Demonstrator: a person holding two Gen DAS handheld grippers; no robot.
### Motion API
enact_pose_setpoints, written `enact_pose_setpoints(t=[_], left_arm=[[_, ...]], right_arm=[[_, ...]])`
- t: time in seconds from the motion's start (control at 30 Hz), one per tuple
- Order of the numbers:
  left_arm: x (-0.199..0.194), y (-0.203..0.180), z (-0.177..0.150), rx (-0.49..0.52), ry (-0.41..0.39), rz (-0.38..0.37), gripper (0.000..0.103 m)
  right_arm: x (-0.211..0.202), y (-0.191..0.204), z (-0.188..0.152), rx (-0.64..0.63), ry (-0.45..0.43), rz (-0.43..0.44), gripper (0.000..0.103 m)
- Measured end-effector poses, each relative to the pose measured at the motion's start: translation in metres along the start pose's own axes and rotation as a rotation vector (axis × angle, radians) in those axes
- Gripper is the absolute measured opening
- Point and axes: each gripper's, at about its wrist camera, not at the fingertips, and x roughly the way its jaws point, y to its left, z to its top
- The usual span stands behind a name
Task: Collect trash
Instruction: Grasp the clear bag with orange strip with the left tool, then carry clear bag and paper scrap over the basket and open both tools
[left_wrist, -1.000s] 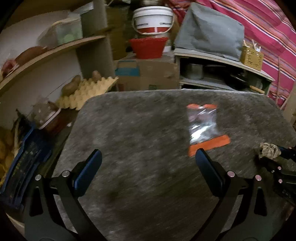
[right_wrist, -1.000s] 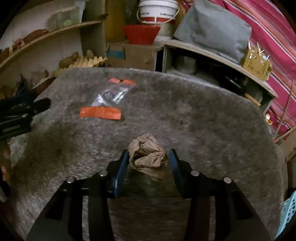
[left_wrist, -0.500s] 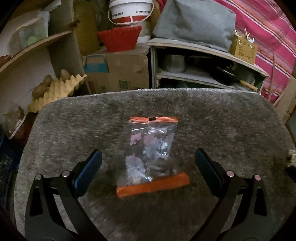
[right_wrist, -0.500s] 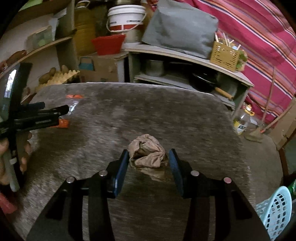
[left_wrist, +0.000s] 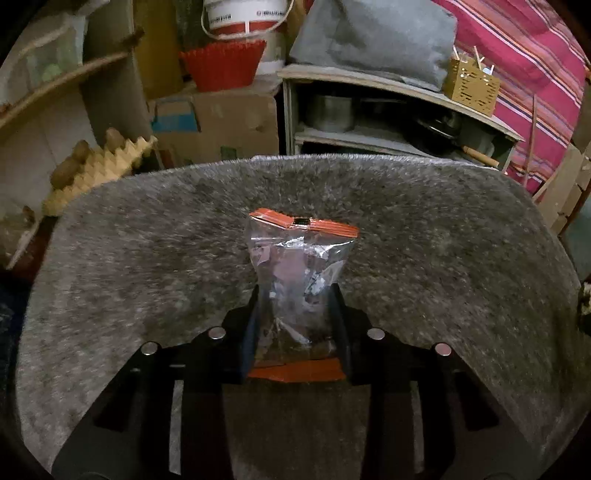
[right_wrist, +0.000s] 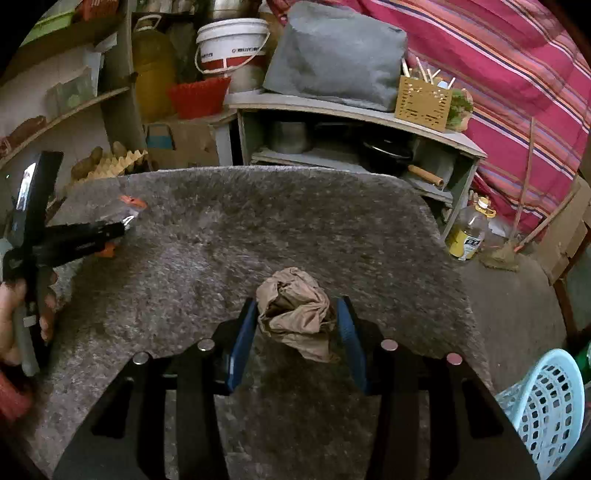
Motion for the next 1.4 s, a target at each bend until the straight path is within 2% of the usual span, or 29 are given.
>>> enact_pose_setpoints(t=[0.23,0.47,0.83,1.07,1.4], left_arm=[[-0.056,-0.02,-0.016,0.026,-0.072,0.016,0.032],[-0.108,-0.044,-0.031,0.029,-0.126,-0.008,0.032],[-0.161,-0.108,-0.046,0.088,-0.178,-0.053,0.032],[-0.183,-0.182,-0.055,0.163,-0.209,-0.128,0.032],[-0.196,-0.308,-0.088,0.288,-0.209,-0.293,0.032]], right_arm=[[-0.023,-0.011,-0.013,0.012,-0.035,-0.003,0.045],[-0.052,-0.029,-0.025,0.014,-0.05,-0.031,0.045],[-0.112,-0.092,-0.048,0.087,-0.101,-0.1,0.045],[-0.15,-0.158,-0.072,0.158,-0.117,-0.179,0.045],[-0.185,-0.258,-0.128,0.274,-0.085,-0.306,0.045]])
